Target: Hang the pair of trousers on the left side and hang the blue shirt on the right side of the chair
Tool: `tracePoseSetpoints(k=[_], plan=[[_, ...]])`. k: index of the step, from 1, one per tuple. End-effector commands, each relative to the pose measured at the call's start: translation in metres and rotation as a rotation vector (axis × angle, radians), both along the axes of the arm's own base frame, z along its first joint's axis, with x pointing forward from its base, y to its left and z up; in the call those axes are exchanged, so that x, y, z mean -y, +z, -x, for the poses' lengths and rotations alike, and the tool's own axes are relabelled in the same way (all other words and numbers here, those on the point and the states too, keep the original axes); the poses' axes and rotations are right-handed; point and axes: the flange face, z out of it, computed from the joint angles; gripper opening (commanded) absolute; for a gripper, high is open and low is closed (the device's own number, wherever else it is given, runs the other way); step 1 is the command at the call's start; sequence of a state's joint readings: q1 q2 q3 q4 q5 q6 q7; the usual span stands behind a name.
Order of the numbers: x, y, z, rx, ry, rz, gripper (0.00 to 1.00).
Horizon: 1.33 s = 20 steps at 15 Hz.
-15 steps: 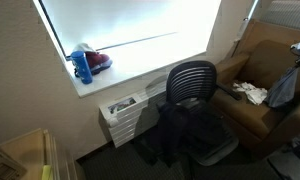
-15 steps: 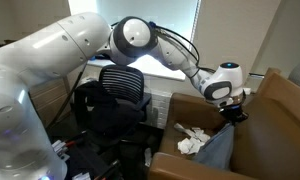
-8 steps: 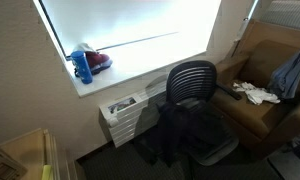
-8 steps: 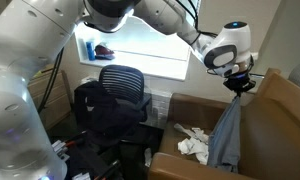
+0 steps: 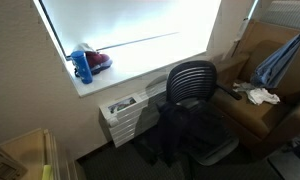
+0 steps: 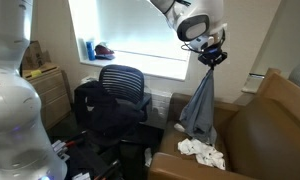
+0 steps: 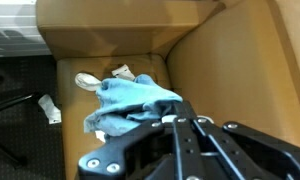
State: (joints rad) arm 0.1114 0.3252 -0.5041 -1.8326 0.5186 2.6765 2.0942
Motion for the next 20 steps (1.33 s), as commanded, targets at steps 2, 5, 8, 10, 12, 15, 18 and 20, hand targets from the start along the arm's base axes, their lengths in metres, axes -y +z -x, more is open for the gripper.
tracePoseSetpoints(k=[2, 5, 8, 10, 12, 15, 18, 20], plan=[[-0.071, 0.012, 0.062, -0.063, 0.195, 0.015, 0.00], [-0.089, -0.005, 0.082, -0.114, 0.169, 0.096, 0.00], [-0.078, -0.035, 0.093, -0.245, 0.065, 0.170, 0.00], [-0.079, -0.028, 0.086, -0.226, 0.094, 0.150, 0.01], [-0.081, -0.026, 0.084, -0.222, 0.102, 0.149, 0.01], [-0.083, -0.024, 0.082, -0.217, 0.105, 0.150, 0.01], [-0.112, -0.009, 0.063, -0.140, 0.157, 0.242, 0.00], [-0.167, 0.014, 0.054, -0.085, 0.244, 0.334, 0.00]])
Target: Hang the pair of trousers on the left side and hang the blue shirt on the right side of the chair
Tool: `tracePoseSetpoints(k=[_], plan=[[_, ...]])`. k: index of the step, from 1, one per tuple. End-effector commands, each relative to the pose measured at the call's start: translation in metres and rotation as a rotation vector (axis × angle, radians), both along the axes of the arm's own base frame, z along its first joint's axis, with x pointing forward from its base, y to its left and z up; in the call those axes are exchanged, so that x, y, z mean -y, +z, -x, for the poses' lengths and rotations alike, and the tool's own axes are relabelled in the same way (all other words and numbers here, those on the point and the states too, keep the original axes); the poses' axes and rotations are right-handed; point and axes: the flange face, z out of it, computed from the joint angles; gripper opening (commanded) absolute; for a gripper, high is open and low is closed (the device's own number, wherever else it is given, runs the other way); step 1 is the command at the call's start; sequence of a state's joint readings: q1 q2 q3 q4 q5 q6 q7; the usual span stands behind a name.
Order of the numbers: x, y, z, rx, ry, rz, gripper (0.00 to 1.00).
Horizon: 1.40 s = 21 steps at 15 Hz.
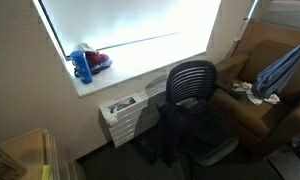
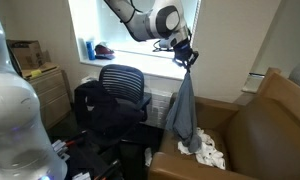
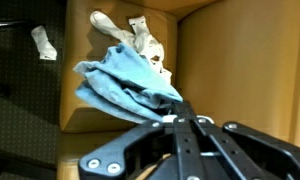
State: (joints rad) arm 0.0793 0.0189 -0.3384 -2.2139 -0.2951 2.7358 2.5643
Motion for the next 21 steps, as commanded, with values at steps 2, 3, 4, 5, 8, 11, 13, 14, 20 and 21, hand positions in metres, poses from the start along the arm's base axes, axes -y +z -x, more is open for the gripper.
tracePoseSetpoints(k=[2, 3, 4, 5, 8, 11, 13, 14, 20, 21], plan=[[-0.095, 0.050, -0.024, 0.105, 0.224, 0.123, 0.00], [-0.121, 0.062, -0.026, 0.130, 0.285, 0.140, 0.00], [-0.145, 0.075, -0.028, 0.156, 0.339, 0.160, 0.00], [-0.171, 0.087, -0.029, 0.182, 0.393, 0.179, 0.00], [-0.254, 0.120, -0.020, 0.266, 0.554, 0.212, 0.00], [-0.278, 0.123, -0.016, 0.266, 0.590, 0.209, 0.01], [-0.309, 0.133, -0.010, 0.295, 0.645, 0.212, 0.01], [-0.313, 0.134, -0.009, 0.298, 0.652, 0.212, 0.01], [-0.298, 0.156, -0.036, 0.334, 0.597, 0.205, 0.00], [-0.285, 0.182, -0.053, 0.412, 0.575, 0.215, 0.00]])
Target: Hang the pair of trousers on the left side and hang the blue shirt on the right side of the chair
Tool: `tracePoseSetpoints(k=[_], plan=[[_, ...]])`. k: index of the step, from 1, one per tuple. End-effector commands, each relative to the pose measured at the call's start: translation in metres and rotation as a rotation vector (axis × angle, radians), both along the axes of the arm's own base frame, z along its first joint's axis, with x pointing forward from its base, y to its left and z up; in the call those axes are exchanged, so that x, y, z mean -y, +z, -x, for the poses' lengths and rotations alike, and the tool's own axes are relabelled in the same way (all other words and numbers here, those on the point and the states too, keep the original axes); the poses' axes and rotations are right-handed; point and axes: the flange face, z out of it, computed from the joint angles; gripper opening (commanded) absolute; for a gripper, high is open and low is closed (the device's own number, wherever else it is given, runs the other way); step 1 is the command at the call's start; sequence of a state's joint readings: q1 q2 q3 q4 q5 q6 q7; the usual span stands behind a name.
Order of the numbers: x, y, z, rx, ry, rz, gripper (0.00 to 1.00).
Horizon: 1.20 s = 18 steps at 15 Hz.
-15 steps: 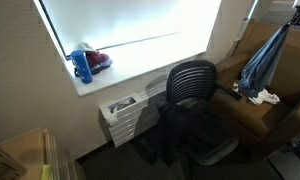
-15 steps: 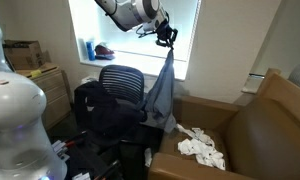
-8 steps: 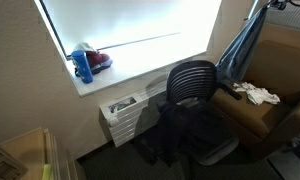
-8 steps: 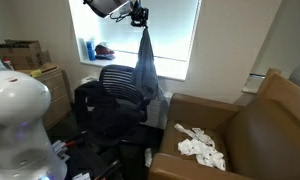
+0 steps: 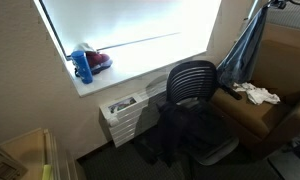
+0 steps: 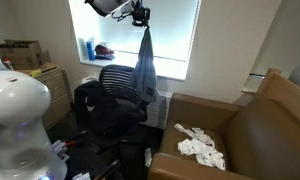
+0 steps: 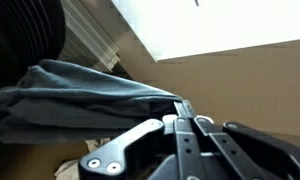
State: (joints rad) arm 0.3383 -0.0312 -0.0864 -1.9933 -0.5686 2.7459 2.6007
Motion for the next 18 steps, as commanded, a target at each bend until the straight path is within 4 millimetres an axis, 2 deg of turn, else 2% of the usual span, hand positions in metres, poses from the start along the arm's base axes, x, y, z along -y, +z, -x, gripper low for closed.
tracePoseSetpoints(k=[1, 3, 5, 7, 8, 11, 13, 15, 16, 17, 18], plan=[[0.013, 0.056, -0.048, 0.159, -0.022, -0.052, 0.00], [0.019, 0.081, -0.071, 0.248, -0.027, -0.088, 0.00], [0.009, 0.081, -0.097, 0.295, -0.020, -0.121, 0.00], [-0.005, 0.048, -0.115, 0.269, -0.006, -0.137, 0.00], [-0.012, 0.022, -0.121, 0.223, -0.003, -0.136, 0.00], [-0.029, -0.074, -0.129, 0.034, 0.022, -0.123, 0.00], [-0.036, -0.121, -0.130, -0.044, 0.023, -0.069, 0.00], [-0.046, -0.139, -0.118, -0.058, 0.049, 0.019, 0.00], [-0.051, -0.142, -0.108, -0.060, 0.065, 0.071, 0.00], [-0.054, -0.139, -0.100, -0.047, 0.077, 0.120, 0.00], [-0.063, -0.120, -0.089, -0.027, 0.088, 0.138, 0.00]])
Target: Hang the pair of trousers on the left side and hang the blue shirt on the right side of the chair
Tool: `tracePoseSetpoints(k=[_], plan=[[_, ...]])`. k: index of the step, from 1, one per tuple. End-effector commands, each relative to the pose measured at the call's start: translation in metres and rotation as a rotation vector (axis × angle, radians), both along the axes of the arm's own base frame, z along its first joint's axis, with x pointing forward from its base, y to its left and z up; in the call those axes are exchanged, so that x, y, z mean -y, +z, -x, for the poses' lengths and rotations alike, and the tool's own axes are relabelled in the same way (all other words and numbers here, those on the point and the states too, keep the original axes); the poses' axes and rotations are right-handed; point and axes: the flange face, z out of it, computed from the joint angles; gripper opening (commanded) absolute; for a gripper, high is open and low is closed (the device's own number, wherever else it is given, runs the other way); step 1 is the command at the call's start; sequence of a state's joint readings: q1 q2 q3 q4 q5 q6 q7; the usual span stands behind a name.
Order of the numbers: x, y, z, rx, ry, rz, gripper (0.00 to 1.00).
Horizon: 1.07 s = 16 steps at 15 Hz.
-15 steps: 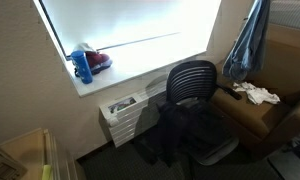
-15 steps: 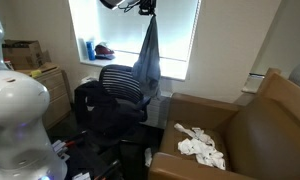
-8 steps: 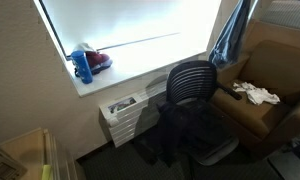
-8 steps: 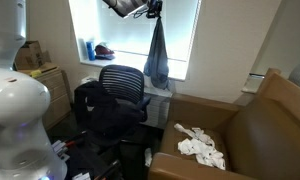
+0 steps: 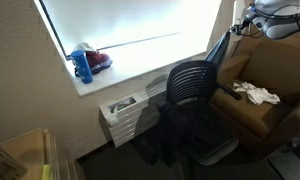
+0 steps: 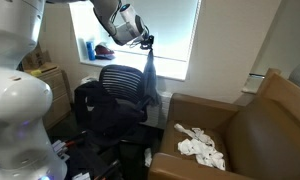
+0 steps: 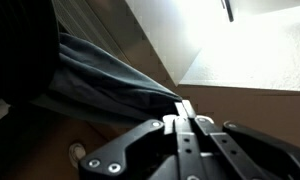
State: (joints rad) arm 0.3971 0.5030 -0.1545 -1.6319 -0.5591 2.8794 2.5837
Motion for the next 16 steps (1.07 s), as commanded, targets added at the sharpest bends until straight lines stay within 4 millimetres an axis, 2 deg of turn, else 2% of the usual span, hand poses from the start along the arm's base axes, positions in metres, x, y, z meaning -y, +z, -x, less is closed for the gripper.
tracePoseSetpoints(k=[1, 4, 5, 7, 9, 12, 16], plan=[[-0.017, 0.060, 0.037, 0.046, 0.017, 0.058, 0.00], [-0.041, 0.119, 0.059, 0.087, 0.014, 0.030, 0.00], [-0.048, 0.141, 0.071, 0.092, 0.012, 0.032, 0.00], [-0.061, 0.173, 0.103, 0.059, 0.006, 0.059, 0.00], [-0.061, 0.172, 0.122, -0.005, -0.016, 0.104, 0.00], [-0.040, 0.146, 0.134, -0.145, -0.079, 0.139, 0.00], [0.010, 0.085, 0.123, -0.390, -0.141, 0.108, 0.00]])
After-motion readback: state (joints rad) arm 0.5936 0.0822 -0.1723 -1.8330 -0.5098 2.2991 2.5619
